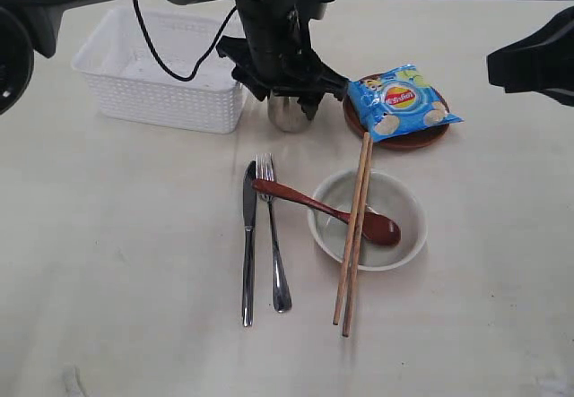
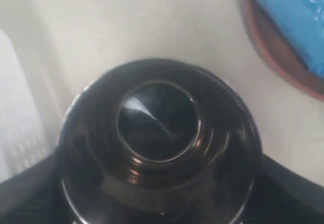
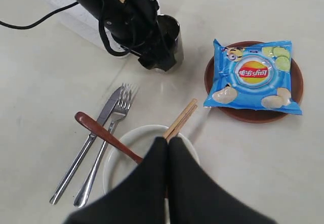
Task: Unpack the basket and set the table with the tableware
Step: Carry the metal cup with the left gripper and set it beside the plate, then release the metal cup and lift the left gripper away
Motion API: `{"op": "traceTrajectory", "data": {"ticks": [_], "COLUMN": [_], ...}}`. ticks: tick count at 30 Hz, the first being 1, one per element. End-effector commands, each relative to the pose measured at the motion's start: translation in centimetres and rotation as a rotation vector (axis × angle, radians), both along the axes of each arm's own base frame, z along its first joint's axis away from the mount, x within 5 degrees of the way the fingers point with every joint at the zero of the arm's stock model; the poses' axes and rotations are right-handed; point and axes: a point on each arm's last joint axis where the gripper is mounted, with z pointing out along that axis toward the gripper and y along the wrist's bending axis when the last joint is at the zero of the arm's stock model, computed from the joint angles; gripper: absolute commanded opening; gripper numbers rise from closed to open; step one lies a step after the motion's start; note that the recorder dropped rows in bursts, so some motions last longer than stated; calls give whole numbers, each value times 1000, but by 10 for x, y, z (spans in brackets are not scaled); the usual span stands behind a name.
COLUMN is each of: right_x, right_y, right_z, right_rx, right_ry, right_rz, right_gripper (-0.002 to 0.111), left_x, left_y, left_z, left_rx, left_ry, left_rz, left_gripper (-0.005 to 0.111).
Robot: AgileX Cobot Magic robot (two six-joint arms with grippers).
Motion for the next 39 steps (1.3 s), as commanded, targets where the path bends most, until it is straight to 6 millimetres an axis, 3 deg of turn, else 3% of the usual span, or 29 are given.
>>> {"op": "traceTrajectory", "data": {"ticks": [1, 12, 15, 20, 28, 32, 36, 39], "right_x": [-1, -1, -1, -1, -1, -2, -9, -19], "right_y": [-1, -1, -1, -1, -1, -2, -2, -5], "right_z": [1, 1, 1, 1, 0, 0, 4, 11], "right_rx": [-3, -5, -5, -6, -6, -7, 11, 32], "right_ry": [-4, 0, 0, 3, 5, 8, 8, -33], "right_rz": [-4, -2, -2, -2, -1, 1, 8, 9], "right_gripper": [0, 0, 0, 0, 0, 0, 0, 0], "left_x": [0, -3, -4, -4, -12, -21, -37, -51], "left_y": [2, 4, 5, 5, 11, 18, 30, 41], "left_z": [-10, -12, -9, 7, 56, 91, 137, 174], "left_rx": [8, 40, 42, 12, -30, -60, -95, -151], "left_ry": [36, 75, 75, 36, -35, -86, -155, -220], "left_rz": [26, 24, 19, 15, -18, -39, -63, -58], "left_gripper": [9, 83, 93, 94, 85, 52, 1, 3]}}
